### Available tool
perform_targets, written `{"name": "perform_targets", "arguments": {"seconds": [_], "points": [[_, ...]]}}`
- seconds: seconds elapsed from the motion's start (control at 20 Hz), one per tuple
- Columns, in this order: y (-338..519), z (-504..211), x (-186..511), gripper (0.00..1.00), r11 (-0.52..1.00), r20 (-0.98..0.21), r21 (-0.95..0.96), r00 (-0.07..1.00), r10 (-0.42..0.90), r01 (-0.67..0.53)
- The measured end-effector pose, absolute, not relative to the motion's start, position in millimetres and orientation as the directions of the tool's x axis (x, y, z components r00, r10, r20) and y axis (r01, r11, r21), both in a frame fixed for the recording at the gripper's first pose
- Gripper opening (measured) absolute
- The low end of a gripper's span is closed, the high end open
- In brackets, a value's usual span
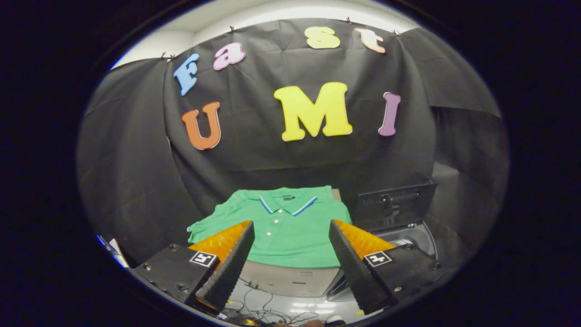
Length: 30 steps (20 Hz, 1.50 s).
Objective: Put the clothes into the washing machine and then close the washing machine lid.
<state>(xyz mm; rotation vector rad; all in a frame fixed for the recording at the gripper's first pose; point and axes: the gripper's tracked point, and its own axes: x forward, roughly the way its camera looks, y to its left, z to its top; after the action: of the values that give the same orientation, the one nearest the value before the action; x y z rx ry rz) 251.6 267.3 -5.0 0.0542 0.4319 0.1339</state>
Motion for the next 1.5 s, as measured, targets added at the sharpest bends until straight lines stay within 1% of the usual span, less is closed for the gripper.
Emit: {"name": "perform_targets", "arguments": {"seconds": [0.15, 0.3, 0.45, 0.55, 0.8, 0.95, 1.05, 1.15, 1.2, 1.25, 1.4, 1.45, 1.5], "points": [[294.3, -18.2, 278.6, 1.0, 0.985, -0.516, 0.109, 0.839, 0.173, -0.136], [309.4, -34.2, 302.6, 1.0, 0.985, -0.61, 0.096, 0.774, 0.17, -0.141], [308.2, -64.0, 324.1, 1.0, 0.992, -0.736, 0.04, 0.667, 0.113, -0.123], [313.0, -71.2, 336.3, 1.0, 0.99, -0.784, 0.033, 0.611, 0.111, -0.137], [321.8, -83.9, 365.7, 1.0, 0.99, -0.844, 0.039, 0.525, 0.107, -0.138], [323.7, -100.0, 379.2, 1.0, 0.992, -0.896, 0.073, 0.43, 0.111, -0.103], [320.9, -105.6, 388.6, 1.0, 0.994, -0.914, 0.058, 0.396, 0.092, -0.096], [316.0, -114.4, 393.7, 1.0, 0.995, -0.933, 0.006, 0.358, 0.04, -0.096], [317.4, -119.9, 393.6, 1.0, 0.995, -0.942, 0.003, 0.334, 0.035, -0.095], [317.0, -122.6, 396.5, 1.0, 0.996, -0.944, -0.015, 0.33, 0.016, -0.091], [317.5, -121.8, 399.2, 1.0, 0.985, -0.956, -0.1, 0.288, -0.057, -0.137], [322.6, -124.0, 397.9, 1.0, 0.983, -0.965, -0.112, 0.253, -0.073, -0.146], [322.7, -125.2, 399.3, 0.99, 0.985, -0.966, -0.113, 0.246, -0.079, -0.127]]}}
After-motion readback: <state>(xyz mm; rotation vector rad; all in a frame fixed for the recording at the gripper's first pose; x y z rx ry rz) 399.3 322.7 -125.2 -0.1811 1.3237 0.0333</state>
